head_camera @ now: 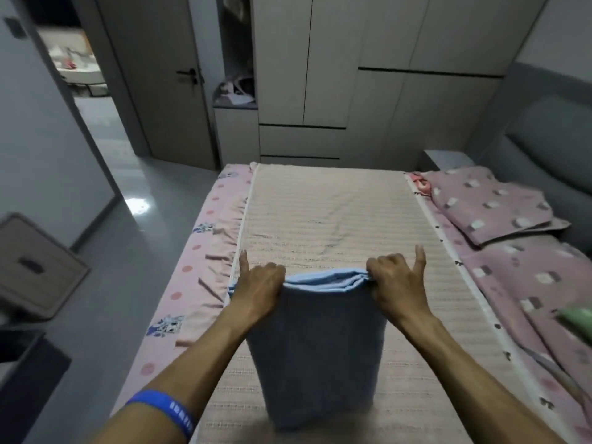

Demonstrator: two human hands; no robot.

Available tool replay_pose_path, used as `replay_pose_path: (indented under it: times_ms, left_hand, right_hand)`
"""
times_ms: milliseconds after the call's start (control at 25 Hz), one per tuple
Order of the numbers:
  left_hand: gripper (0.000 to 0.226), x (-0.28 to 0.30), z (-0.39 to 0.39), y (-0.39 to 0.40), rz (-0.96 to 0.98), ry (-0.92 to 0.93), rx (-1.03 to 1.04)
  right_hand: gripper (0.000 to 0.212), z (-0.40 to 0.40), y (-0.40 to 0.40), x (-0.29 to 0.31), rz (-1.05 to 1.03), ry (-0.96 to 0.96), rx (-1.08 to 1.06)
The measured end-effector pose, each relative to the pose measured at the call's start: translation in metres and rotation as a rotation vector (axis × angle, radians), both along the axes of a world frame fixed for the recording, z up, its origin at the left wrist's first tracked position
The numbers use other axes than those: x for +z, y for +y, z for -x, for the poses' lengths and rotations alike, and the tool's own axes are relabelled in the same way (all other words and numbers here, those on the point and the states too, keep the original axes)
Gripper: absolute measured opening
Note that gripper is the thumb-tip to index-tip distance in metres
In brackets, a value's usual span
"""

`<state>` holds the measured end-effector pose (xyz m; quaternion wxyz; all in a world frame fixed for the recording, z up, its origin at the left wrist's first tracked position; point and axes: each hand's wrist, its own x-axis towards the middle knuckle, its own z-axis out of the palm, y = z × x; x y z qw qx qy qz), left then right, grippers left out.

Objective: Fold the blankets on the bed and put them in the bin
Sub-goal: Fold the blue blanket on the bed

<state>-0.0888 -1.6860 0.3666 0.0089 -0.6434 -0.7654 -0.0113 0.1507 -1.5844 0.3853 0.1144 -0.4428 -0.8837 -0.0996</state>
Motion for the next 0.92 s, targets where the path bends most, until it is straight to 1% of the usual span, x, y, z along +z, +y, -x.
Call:
replay_pose_path:
  times_ms: [80,160,200,240,320,400,480,560,640,720,760,840,920]
  left_hand:
    - [0.017,0.025,0.004,0.018,-0.272,0.132,0.009]
    - [0.019,0.049,0.005,0.028,-0.487,0.231,0.013]
    - [0.020,0.054,0.005,0.029,-0.527,0.238,0.025]
    - [0.021,0.053,0.002,0.025,-0.527,0.240,0.031]
    - [0.025,0.030,-0.007,0.009,-0.464,0.257,0.036]
    - [0.031,-0.019,-0.020,-0.016,-0.332,0.251,0.040]
    - [0.037,-0.081,-0.036,-0.048,-0.145,0.183,0.034]
    - [0.040,-0.145,-0.056,-0.092,0.039,0.065,0.002]
    - [0.037,-0.204,-0.081,-0.147,0.211,-0.070,-0.026]
    - [0.028,-0.252,-0.110,-0.208,0.333,-0.065,-0.063]
    - [0.023,-0.269,-0.122,-0.233,0.371,-0.065,-0.072]
    - [0.026,-0.296,-0.139,-0.267,0.366,-0.120,-0.050]
    - [0.025,-0.299,-0.138,-0.265,0.316,-0.217,0.005]
  right_hand:
    - [0.020,0.001,0.021,0.023,-0.133,0.117,-0.022]
    - [0.013,-0.004,0.027,0.043,-0.257,0.200,0.017]
    - [0.013,-0.006,0.027,0.045,-0.292,0.215,0.027]
    - [0.014,-0.010,0.024,0.041,-0.299,0.215,0.031]
    - [0.020,-0.018,0.013,0.009,-0.242,0.186,0.039]
    - [0.028,-0.025,-0.004,-0.043,-0.129,0.121,0.058]
    - [0.034,-0.034,-0.029,-0.100,0.032,0.020,0.085]
    - [0.040,-0.051,-0.066,-0.159,0.199,-0.090,0.119]
    - [0.042,-0.079,-0.117,-0.216,0.372,-0.221,0.150]
    - [0.042,-0.113,-0.173,-0.266,0.519,-0.350,0.172]
    - [0.042,-0.129,-0.197,-0.287,0.566,-0.396,0.184]
    - [0.047,-0.149,-0.226,-0.312,0.644,-0.439,0.176]
    - [0.052,-0.148,-0.221,-0.317,0.698,-0.420,0.128]
